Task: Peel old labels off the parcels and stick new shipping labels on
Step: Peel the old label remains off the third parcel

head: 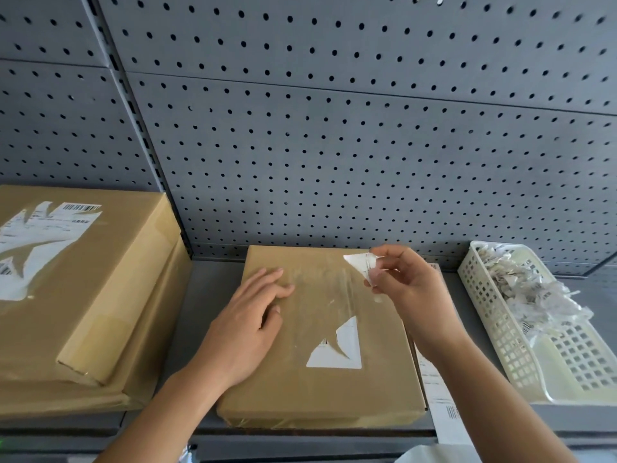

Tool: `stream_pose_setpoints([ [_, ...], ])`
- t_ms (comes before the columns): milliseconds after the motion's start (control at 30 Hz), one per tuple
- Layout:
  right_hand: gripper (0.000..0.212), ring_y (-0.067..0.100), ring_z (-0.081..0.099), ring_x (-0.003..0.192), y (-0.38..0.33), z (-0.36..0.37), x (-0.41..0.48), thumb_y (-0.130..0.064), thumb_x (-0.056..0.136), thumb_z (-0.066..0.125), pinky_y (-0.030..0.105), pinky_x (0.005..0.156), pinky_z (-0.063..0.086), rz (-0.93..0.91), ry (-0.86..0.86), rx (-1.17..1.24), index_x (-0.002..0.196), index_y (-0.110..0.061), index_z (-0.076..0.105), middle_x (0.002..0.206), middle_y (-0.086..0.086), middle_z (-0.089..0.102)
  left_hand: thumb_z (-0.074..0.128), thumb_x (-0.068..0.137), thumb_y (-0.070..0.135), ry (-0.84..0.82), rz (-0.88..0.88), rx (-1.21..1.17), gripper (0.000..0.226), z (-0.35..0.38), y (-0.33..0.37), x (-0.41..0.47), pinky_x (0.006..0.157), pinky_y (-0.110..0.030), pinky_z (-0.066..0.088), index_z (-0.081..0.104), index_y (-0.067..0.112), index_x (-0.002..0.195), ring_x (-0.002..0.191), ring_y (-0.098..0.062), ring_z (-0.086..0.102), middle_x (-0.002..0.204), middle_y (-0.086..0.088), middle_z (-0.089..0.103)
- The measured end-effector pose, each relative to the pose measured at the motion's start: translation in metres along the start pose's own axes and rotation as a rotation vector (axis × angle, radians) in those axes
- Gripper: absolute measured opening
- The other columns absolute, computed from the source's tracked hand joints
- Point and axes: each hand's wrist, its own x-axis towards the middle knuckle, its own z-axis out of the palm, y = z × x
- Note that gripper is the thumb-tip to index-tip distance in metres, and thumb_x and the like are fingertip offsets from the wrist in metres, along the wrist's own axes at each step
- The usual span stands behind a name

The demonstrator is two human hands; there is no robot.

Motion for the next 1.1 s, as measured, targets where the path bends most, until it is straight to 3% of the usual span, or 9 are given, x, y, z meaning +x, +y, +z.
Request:
stream_pose_setpoints([
  [67, 0.026, 0.018, 0.062, 0.077, 0.001, -0.002, -0.002, -0.007, 0.087, 0.074, 0.033, 0.077, 0.050, 0.043, -0.053, -0.009, 0.107, -0.022, 0.067, 0.092, -0.004, 0.063, 0.041, 0.106, 0.028, 0.001, 0.000, 0.002, 0.036, 0.000, 0.000, 0.000, 0.115, -0.021, 0.016, 0.051, 0.042, 0.138, 0.145, 0.019, -0.002, 0.156, 0.037, 0.020],
  [167, 0.026, 0.027, 0.063, 0.089, 0.003, -0.001, -0.003, -0.012, 0.083, 0.079, 0.033, 0.081, 0.053, 0.027, -0.071, -0.079, 0.103, -0.025, 0.067, 0.101, 0.001, 0.069, 0.041, 0.106, 0.028, 0.004, 0.000, 0.003, 0.036, 0.001, 0.000, 0.001, 0.115, -0.022, 0.016, 0.051, 0.043, 0.138, 0.145, 0.018, -0.001, 0.156, 0.037, 0.021],
  [300, 0.007, 0.012, 0.060, 0.079, 0.001, -0.002, -0.005, -0.019, 0.090, 0.072, 0.021, 0.071, 0.047, -0.062, -0.010, -0.236, 0.087, -0.024, 0.068, 0.088, -0.008, 0.069, 0.042, 0.106, 0.028, 0.004, 0.002, 0.000, 0.036, 0.001, 0.000, 0.000, 0.114, -0.022, 0.017, 0.050, 0.044, 0.137, 0.145, 0.018, 0.000, 0.155, 0.038, 0.020],
  [433, 0.012, 0.003, 0.057, 0.074, 0.000, -0.003, -0.006, -0.019, 0.092, 0.069, 0.012, 0.065, 0.040, -0.111, 0.029, -0.318, 0.083, -0.026, 0.067, 0.083, -0.009, 0.069, 0.042, 0.106, 0.028, 0.001, -0.003, -0.004, 0.036, 0.001, -0.001, 0.000, 0.113, -0.023, 0.018, 0.050, 0.045, 0.137, 0.145, 0.019, -0.001, 0.154, 0.039, 0.020],
  [600, 0.008, 0.017, 0.065, 0.072, 0.000, -0.007, -0.008, -0.015, 0.095, 0.065, 0.031, 0.071, 0.054, -0.091, 0.033, -0.264, 0.091, -0.022, 0.064, 0.083, -0.005, 0.071, 0.041, 0.106, 0.028, 0.000, -0.005, -0.014, 0.036, 0.001, -0.002, 0.000, 0.114, -0.025, 0.020, 0.049, 0.047, 0.136, 0.145, 0.019, 0.000, 0.153, 0.041, 0.020],
  [700, 0.008, 0.013, 0.066, 0.064, -0.001, -0.011, -0.011, -0.014, 0.095, 0.064, 0.022, 0.066, 0.050, -0.079, 0.048, -0.234, 0.097, -0.021, 0.062, 0.084, -0.003, 0.070, 0.042, 0.106, 0.029, -0.001, 0.005, -0.003, 0.036, 0.002, -0.002, 0.000, 0.114, -0.024, 0.019, 0.048, 0.048, 0.136, 0.145, 0.018, 0.000, 0.152, 0.042, 0.019],
  [833, 0.021, 0.012, 0.067, 0.065, -0.005, -0.017, -0.016, -0.006, 0.096, 0.062, 0.022, 0.061, 0.050, -0.067, 0.030, -0.157, 0.110, -0.022, 0.061, 0.081, 0.006, 0.068, 0.042, 0.106, 0.029, -0.002, 0.005, -0.006, 0.036, 0.001, -0.002, 0.000, 0.114, -0.025, 0.020, 0.048, 0.048, 0.136, 0.145, 0.018, 0.000, 0.151, 0.044, 0.018],
  [933, 0.016, 0.006, 0.062, 0.060, -0.008, -0.022, -0.018, -0.005, 0.096, 0.061, 0.018, 0.058, 0.048, -0.052, 0.035, -0.161, 0.102, -0.018, 0.069, 0.079, 0.004, 0.069, 0.042, 0.106, 0.029, -0.006, 0.006, -0.009, 0.036, 0.001, -0.002, 0.001, 0.116, -0.027, 0.020, 0.047, 0.049, 0.136, 0.145, 0.018, 0.000, 0.149, 0.046, 0.016],
  [1100, 0.012, 0.013, 0.074, 0.077, -0.008, -0.027, -0.024, -0.006, 0.096, 0.061, 0.024, 0.079, 0.054, 0.045, 0.050, -0.122, 0.093, -0.013, 0.071, 0.081, 0.002, 0.076, 0.042, 0.106, 0.030, -0.009, 0.004, -0.015, 0.036, 0.001, -0.003, 0.001, 0.118, -0.031, 0.021, 0.045, 0.051, 0.136, 0.146, 0.017, 0.000, 0.152, 0.044, 0.017],
])
